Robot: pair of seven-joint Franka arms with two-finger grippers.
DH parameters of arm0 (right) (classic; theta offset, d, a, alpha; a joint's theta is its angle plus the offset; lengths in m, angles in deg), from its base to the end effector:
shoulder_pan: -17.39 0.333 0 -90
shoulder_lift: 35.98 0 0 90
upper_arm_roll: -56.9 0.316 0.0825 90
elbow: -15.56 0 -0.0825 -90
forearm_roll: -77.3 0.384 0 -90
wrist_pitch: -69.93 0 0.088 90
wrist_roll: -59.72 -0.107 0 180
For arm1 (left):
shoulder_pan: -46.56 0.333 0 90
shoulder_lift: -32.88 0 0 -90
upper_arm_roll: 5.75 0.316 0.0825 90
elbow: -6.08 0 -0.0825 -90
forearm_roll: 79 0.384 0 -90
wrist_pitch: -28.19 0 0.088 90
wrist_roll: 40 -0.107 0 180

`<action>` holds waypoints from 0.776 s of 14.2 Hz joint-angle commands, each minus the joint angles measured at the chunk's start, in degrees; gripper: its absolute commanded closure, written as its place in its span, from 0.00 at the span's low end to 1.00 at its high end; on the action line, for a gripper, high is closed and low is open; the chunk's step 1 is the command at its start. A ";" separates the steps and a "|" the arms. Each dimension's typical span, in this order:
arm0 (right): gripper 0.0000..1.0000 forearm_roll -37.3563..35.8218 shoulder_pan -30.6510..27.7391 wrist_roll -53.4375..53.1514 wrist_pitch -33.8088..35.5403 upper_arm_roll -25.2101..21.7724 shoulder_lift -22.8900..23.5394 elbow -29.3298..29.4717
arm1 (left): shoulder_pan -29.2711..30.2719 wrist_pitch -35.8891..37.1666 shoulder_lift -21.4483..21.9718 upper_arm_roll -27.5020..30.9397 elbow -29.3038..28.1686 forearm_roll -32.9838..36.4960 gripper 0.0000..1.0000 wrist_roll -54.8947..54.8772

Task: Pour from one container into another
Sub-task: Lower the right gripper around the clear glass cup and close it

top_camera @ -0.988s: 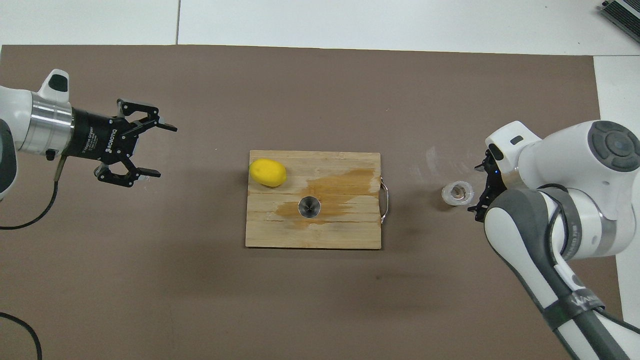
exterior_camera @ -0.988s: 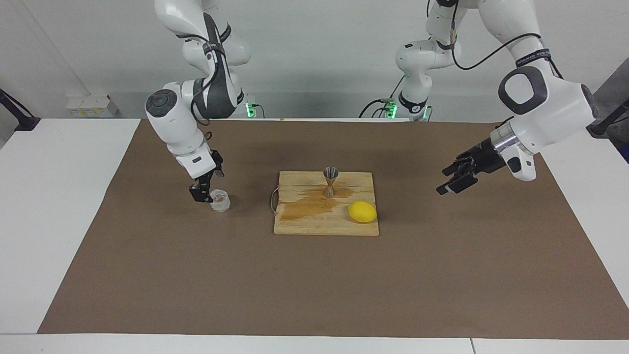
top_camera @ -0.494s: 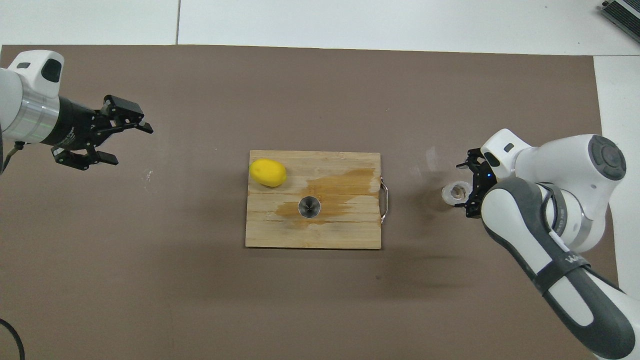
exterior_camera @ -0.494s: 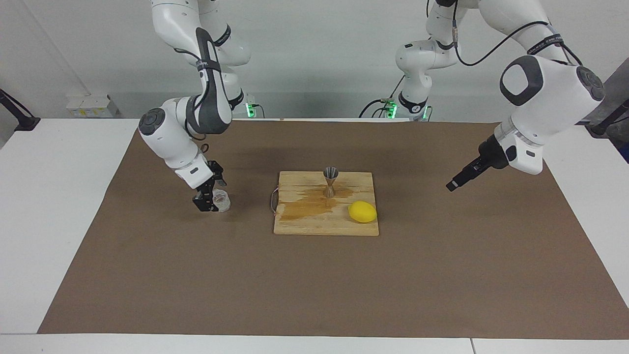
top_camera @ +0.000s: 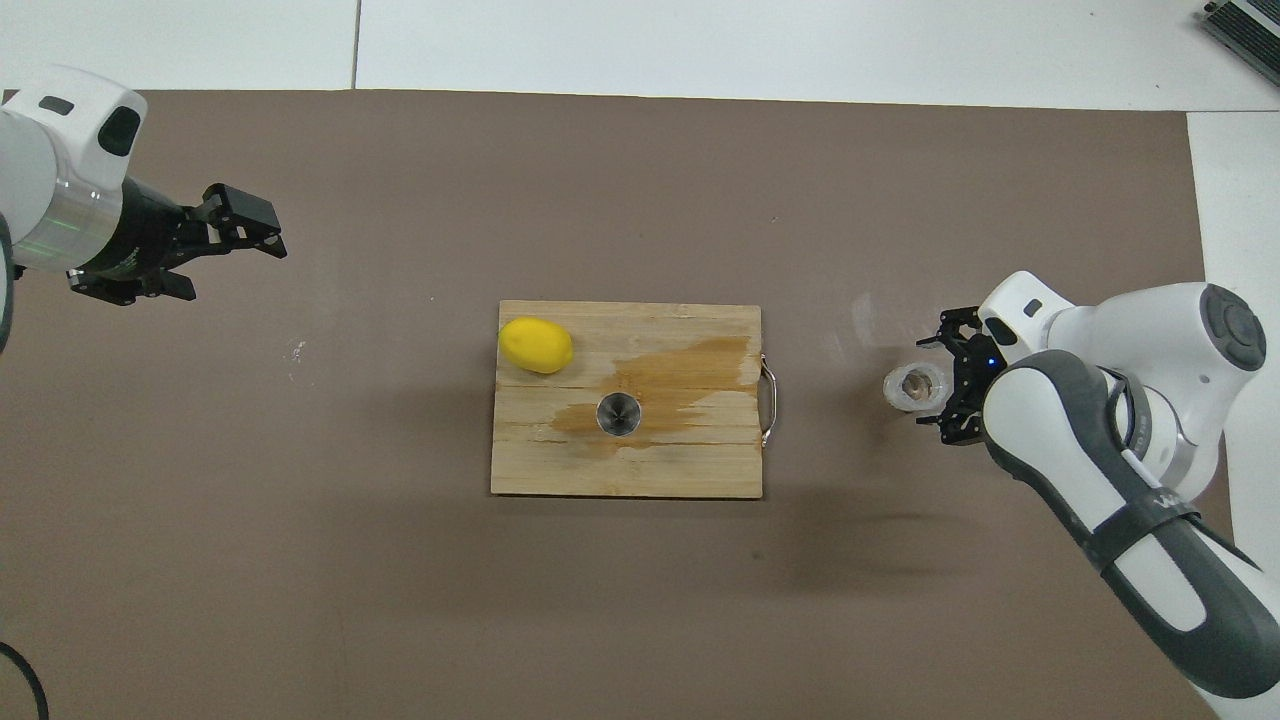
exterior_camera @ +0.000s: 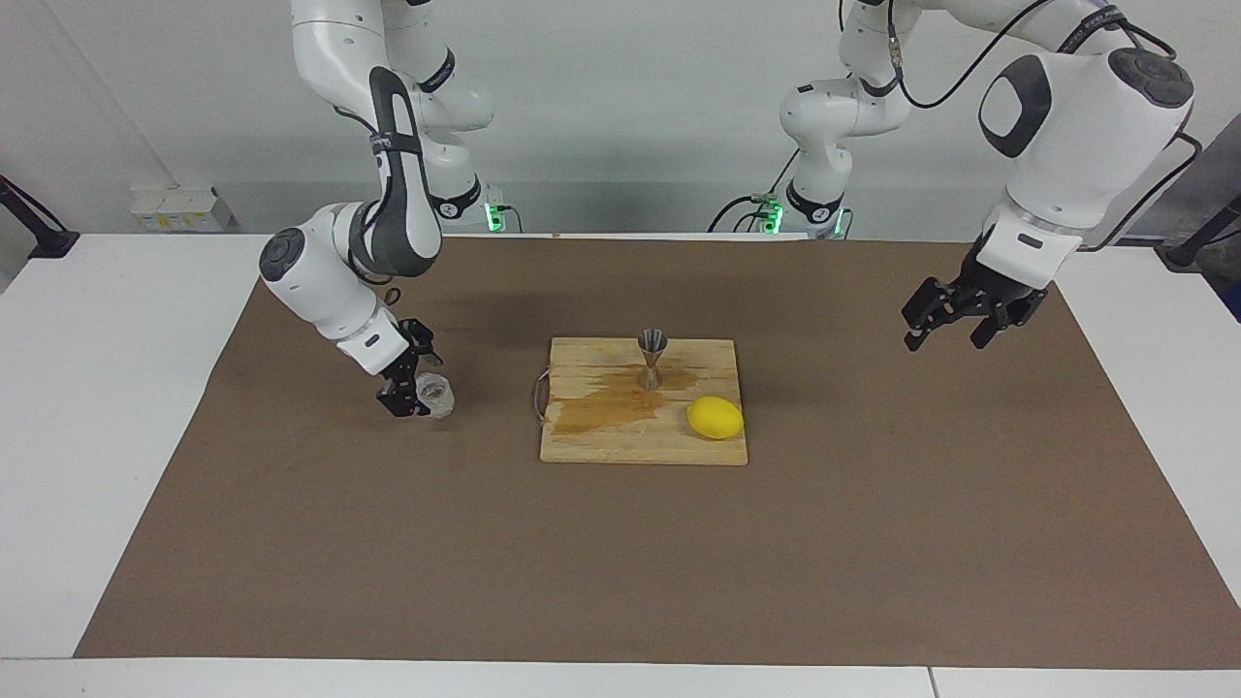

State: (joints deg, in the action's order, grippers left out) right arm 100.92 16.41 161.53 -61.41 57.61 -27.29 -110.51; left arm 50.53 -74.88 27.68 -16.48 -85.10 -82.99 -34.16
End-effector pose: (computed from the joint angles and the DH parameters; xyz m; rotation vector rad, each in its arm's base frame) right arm 0.5429 0.0063 0.3104 -2.1273 -1.9589 -0.2885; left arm 0.5968 -0.0719 0.5847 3.0392 -0.0039 0.1646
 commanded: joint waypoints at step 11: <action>0.00 13.10 -2.71 14.19 -2.50 0.53 2.82 -1.99 | -2.04 10.34 4.94 0.62 2.32 3.28 0.00 -8.63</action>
State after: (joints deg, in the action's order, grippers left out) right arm 110.84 14.18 172.52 -61.93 57.63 -24.84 -111.24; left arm 49.01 -66.38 32.24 -16.58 -83.43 -80.53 -39.45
